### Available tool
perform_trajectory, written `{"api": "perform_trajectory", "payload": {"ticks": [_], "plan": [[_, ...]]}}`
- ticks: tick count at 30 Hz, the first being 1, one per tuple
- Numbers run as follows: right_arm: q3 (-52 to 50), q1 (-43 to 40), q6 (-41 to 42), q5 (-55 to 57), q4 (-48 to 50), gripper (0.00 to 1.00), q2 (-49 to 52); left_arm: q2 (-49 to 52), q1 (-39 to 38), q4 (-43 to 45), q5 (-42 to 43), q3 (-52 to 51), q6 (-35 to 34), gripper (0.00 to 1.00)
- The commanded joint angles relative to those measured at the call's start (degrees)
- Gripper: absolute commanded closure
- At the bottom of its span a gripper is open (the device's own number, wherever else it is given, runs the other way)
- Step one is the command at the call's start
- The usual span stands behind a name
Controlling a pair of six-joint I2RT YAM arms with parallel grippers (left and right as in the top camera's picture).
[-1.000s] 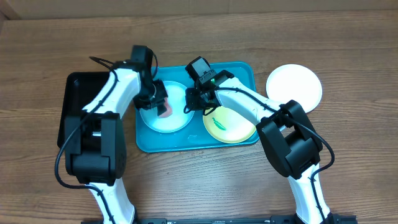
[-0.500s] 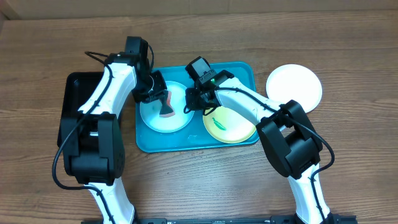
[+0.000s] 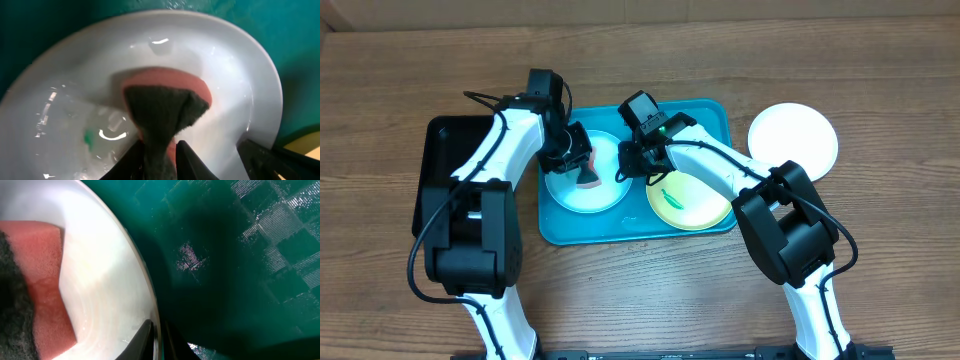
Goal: Clean dirty plates on tray and stack at the side
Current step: 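Scrub the light-blue plate with the sponge while the right gripper holds it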
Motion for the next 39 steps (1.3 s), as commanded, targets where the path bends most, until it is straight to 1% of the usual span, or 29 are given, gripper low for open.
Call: {"api": "perform_trajectory", "payload": {"ticks": [1,4,7,10,16,22,27,30,33,36,39], "plan": [[-1.42,0.15,-0.13,2.47,-0.76,0.90,1.46,1.05,-0.61,0.11,1.09,-0.44,0.04,0.80],[-1.42,0.15,-0.13,2.47,-0.76,0.90,1.49,1.05,-0.61,-0.09,1.09,-0.44,0.02,0.84],[-1.42,0.15,-0.13,2.47,-0.81,0.90,1.46,1.05,-0.61,-0.44,1.03,-0.44,0.07,0.86],[-1.42,0.15,-0.13,2.47,-0.83,0.90,1.46,1.05,-0.61,-1.22,-1.01,-0.44,0.07,0.96],[-1.42,0.15,-0.13,2.47,-0.98,0.90,1.46,1.05,-0.39,-5.40,-11.89,-0.44,0.07,0.96],[-1.42,0.15,-0.15,2.47,-1.07,0.90,1.46,1.05,-0.37,-7.72,-22.49,-0.42,0.07,0.96],[-1.42,0.15,-0.13,2.47,-1.01,0.90,1.46,1.03,-0.37,-9.42,-26.56,0.15,0.04,0.96],[-1.42,0.15,-0.13,2.47,-1.01,0.90,1.46,1.03,-0.39,-10.21,-26.56,1.57,0.00,0.96],[-1.42,0.15,-0.13,2.47,-0.92,0.90,1.46,1.03,-0.39,-11.02,-23.34,4.11,0.04,0.96],[-1.42,0.15,-0.13,2.47,-0.70,0.90,1.46,1.03,-0.39,-10.82,-15.72,7.21,0.09,0.96],[-1.42,0.15,-0.13,2.47,-0.66,0.90,1.46,1.03,-0.42,-8.59,-6.34,8.63,0.72,0.96]]}}
